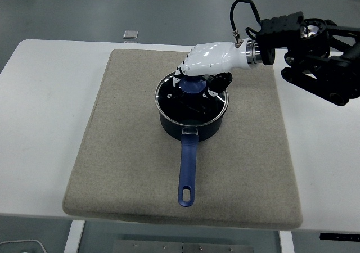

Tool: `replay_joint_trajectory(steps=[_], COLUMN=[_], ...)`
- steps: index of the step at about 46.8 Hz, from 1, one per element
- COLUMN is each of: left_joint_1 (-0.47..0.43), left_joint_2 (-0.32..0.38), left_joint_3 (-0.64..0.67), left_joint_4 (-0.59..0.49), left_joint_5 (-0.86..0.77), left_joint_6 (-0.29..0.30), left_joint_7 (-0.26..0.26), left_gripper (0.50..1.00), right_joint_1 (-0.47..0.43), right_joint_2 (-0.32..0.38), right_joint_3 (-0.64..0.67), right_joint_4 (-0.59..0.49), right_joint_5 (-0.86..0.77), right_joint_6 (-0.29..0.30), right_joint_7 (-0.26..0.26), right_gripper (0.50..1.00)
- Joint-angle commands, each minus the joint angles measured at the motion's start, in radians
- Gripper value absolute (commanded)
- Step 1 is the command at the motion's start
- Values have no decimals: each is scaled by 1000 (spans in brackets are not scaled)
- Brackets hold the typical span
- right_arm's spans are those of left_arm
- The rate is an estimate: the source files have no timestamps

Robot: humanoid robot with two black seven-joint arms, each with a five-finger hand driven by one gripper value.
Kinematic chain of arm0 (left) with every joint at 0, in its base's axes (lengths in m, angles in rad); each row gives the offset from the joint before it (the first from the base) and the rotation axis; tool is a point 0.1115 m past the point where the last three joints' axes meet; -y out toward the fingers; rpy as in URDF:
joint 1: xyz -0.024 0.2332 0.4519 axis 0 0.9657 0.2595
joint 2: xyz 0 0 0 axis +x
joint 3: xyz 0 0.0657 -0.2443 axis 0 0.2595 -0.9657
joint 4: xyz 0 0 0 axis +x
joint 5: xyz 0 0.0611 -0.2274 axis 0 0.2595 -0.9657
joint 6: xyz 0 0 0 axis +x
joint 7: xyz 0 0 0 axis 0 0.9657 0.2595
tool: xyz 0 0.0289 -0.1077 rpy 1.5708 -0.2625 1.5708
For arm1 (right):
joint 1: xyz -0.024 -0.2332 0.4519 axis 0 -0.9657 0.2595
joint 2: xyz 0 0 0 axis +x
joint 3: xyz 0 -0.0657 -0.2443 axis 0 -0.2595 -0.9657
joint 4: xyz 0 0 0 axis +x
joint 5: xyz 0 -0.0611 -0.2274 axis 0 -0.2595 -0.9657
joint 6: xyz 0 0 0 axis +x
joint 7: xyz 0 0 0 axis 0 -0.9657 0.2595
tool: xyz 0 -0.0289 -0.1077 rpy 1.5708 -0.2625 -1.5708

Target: Lift the pot lid and place it to the right of the pot.

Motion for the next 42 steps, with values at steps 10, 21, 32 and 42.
replay_joint_trajectory(steps=[10, 21, 32, 42], left_joint_1=[0, 0, 0, 0], left_joint_2=[0, 0, 0, 0], left_joint_3=[0, -1, 0, 1], left_joint_4=[-1, -1, 1, -1], left_joint_5=[0, 0, 0, 0], left_joint_6=[-2, 0, 0, 0], left_joint_7=[0, 0, 0, 0], left_gripper=[1000, 1000, 1000, 1000], right_joint_1=[15, 44, 83, 98], right_joint_2=[0, 0, -2, 0], right_joint_3=[1, 1, 1, 7], right_joint_4=[-10, -10, -11, -100], right_joint_5=[1, 2, 2, 19], right_joint_6=[0, 0, 2, 2], right_joint_7=[0, 0, 0, 0], right_gripper=[500, 500, 500, 500])
